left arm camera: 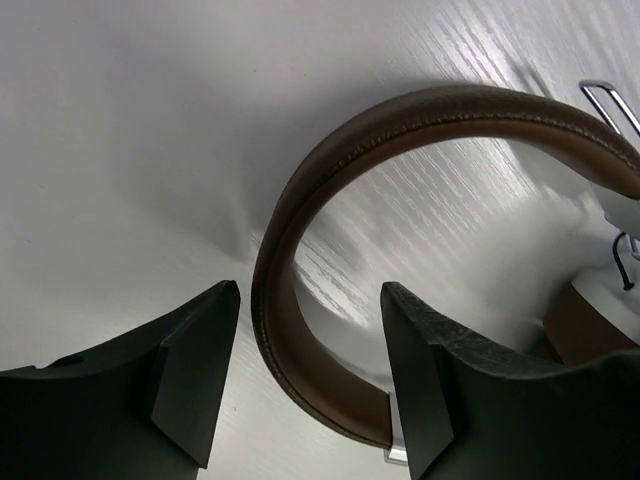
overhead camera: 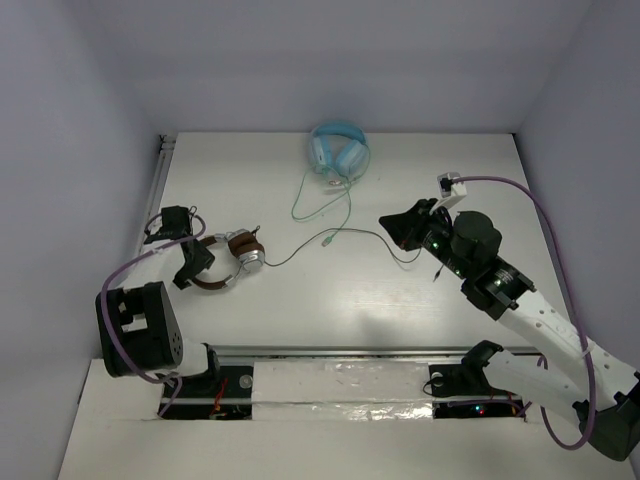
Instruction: Wrap the headphones
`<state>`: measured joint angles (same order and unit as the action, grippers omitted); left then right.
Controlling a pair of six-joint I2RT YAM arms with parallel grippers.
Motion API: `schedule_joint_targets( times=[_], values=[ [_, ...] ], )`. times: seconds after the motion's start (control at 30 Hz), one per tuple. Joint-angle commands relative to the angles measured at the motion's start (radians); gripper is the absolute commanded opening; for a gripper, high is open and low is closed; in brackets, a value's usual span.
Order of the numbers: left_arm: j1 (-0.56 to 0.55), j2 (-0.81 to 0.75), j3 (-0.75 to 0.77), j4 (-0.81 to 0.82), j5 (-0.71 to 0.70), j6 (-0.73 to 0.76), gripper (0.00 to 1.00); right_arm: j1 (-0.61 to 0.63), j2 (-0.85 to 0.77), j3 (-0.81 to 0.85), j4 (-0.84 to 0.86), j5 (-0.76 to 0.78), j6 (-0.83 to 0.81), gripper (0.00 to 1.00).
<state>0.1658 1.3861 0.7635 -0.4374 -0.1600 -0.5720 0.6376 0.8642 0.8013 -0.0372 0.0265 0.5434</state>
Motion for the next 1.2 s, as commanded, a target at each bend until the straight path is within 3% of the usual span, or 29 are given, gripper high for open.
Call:
schedule_joint_targets(
  times=[0.0, 0.27, 0.33, 0.37, 0.4, 0.47, 0.5, 0.6, 0.63, 0.7, 0.93, 1.17],
  values=[
    [0.006, 0.036, -0.001, 0.023, -0.033, 0.029, 0.55, 0.011, -0.008, -0.016, 0.051, -0.005, 0.000, 0.16],
    [0.006, 0.116, -0.001, 0.074, -0.033, 0.086, 0.48, 0.011, 0.004, -0.016, 0.056, 0.003, -0.002, 0.18],
    [0.006, 0.128, 0.000, 0.080, -0.020, 0.101, 0.41, 0.011, 0.013, -0.016, 0.057, 0.012, -0.003, 0.18],
    [0.006, 0.139, 0.000, 0.086, -0.009, 0.106, 0.36, 0.011, 0.016, -0.016, 0.056, 0.016, -0.005, 0.18],
    [0.006, 0.145, 0.002, 0.089, 0.014, 0.112, 0.15, 0.011, 0.019, -0.016, 0.056, 0.019, -0.005, 0.18],
    [0.006, 0.159, 0.011, 0.094, 0.052, 0.132, 0.00, 0.011, 0.025, -0.016, 0.053, 0.038, -0.008, 0.18],
    [0.006, 0.156, 0.014, 0.095, 0.062, 0.136, 0.00, 0.011, 0.029, -0.016, 0.051, 0.047, -0.008, 0.18],
    [0.006, 0.097, 0.020, 0.118, 0.141, 0.169, 0.00, 0.011, 0.029, -0.022, 0.054, 0.084, -0.014, 0.32],
    [0.006, 0.076, 0.026, 0.121, 0.160, 0.175, 0.00, 0.011, 0.030, -0.024, 0.062, 0.081, -0.017, 0.43],
    [-0.008, -0.005, 0.052, 0.117, 0.259, 0.204, 0.00, 0.011, 0.051, -0.030, 0.092, -0.006, -0.039, 0.53],
    [-0.089, -0.137, 0.158, 0.060, 0.416, 0.213, 0.00, 0.011, 0.245, 0.019, 0.131, -0.215, -0.094, 0.59],
    [-0.112, -0.254, 0.258, 0.060, 0.595, 0.207, 0.00, 0.011, 0.295, 0.053, 0.131, -0.207, -0.155, 0.61]
  ],
)
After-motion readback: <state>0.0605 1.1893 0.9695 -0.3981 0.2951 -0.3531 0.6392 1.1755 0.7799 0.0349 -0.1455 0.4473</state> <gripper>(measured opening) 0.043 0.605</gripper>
